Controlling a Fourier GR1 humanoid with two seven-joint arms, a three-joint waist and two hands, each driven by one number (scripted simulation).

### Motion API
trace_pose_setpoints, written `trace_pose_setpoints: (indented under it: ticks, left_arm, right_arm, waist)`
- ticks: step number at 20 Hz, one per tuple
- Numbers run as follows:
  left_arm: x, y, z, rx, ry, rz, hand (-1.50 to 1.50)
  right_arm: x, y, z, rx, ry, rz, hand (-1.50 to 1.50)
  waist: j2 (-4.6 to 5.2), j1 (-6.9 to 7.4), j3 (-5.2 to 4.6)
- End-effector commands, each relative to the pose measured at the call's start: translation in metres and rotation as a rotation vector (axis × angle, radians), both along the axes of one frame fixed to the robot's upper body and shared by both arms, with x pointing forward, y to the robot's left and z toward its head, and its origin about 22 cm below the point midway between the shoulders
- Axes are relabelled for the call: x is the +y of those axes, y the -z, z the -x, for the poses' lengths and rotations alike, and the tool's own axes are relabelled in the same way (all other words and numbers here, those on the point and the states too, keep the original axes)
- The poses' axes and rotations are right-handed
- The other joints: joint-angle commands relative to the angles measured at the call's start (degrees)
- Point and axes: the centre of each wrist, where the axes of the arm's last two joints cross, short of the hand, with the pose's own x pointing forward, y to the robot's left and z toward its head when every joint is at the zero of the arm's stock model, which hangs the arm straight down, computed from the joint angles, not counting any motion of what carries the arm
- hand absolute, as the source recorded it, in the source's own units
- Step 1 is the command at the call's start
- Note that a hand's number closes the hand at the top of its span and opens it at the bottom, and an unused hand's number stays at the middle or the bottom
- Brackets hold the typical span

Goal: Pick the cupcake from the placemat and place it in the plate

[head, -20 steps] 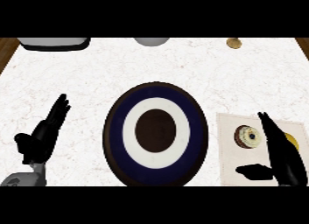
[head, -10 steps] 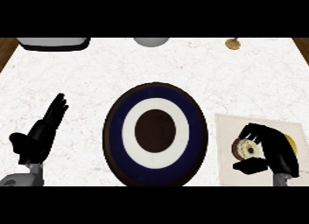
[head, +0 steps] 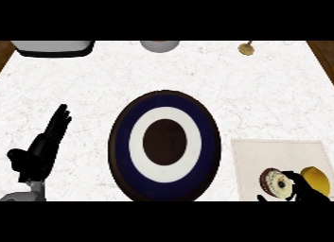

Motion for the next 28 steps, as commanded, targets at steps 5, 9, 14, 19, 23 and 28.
trace_pose_setpoints:
  ticks: [5, 9, 14, 19, 23, 28]
  left_arm:
    - [-0.018, -0.002, -0.007, 0.004, 0.005, -0.005, 0.0]
    - [0.007, 0.005, -0.006, 0.005, 0.015, 0.005, 0.0]
    - [0.009, -0.004, -0.008, 0.007, -0.003, -0.015, 0.0]
    - [0.008, -0.008, -0.011, -0.001, -0.002, -0.002, 0.0]
    - [0.009, -0.016, -0.01, 0.0, 0.031, -0.004, 0.0]
    - [0.005, -0.01, -0.011, 0.008, 0.036, -0.008, 0.0]
  right_arm:
    - [0.009, -0.016, 0.083, -0.138, 0.049, 0.022, 1.5]
    - [0.008, -0.049, 0.103, -0.219, 0.025, 0.053, 1.5]
    - [0.021, -0.074, 0.125, -0.354, 0.048, 0.074, 1.5]
    - [0.036, -0.113, 0.114, -0.531, 0.071, 0.068, 1.5]
    - [0.048, -0.128, 0.106, -0.535, 0.029, 0.026, 1.5]
    - [0.062, -0.153, 0.091, -0.57, 0.001, 0.008, 1.5]
  waist:
    - [1.07, 0.07, 1.51]
    - [1.13, 0.1, 1.48]
    - [1.0, 0.02, 1.51]
    - [1.06, 0.24, 1.5]
    - [1.15, 0.74, 1.51]
    - [1.45, 1.41, 1.43]
